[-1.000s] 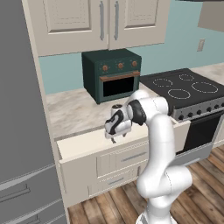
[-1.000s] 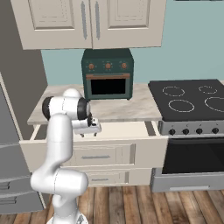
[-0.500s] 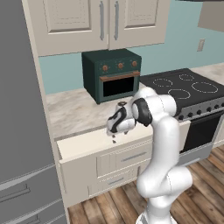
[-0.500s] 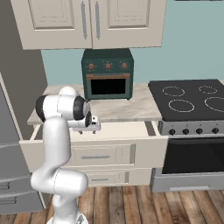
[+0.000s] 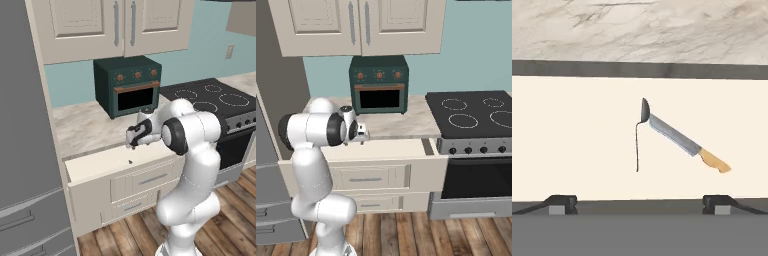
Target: Pick up the metallic utensils from the counter and place them in the open drawer. Make sure not to pick up any wooden utensils.
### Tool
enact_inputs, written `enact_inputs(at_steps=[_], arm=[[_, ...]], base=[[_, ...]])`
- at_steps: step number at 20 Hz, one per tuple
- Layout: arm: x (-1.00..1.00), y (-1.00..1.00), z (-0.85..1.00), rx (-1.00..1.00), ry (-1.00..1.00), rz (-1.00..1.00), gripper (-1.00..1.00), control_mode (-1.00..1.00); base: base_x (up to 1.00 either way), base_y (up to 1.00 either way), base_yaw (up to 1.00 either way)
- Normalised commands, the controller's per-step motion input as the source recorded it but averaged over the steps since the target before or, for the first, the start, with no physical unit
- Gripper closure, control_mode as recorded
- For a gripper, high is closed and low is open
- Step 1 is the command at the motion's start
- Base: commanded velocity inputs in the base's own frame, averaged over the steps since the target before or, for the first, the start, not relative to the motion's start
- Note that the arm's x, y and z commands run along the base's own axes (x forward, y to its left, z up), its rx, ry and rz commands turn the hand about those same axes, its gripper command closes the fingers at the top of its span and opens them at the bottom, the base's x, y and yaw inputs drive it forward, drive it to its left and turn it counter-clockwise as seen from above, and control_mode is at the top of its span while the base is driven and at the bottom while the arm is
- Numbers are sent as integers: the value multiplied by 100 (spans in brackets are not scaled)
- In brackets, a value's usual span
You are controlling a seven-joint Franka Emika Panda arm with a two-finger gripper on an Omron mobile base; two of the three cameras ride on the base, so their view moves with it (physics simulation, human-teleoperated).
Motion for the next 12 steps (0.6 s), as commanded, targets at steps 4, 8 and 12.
enact_inputs(at_steps=[4, 8, 12], arm=[[-30, 0, 100, -9, 0, 0, -100, -100], [-58, -4, 100, -6, 0, 0, -100, -100], [-96, -24, 89, 0, -4, 0, -100, -100]], base=[[0, 0, 0], [0, 0, 0], [0, 0, 0]])
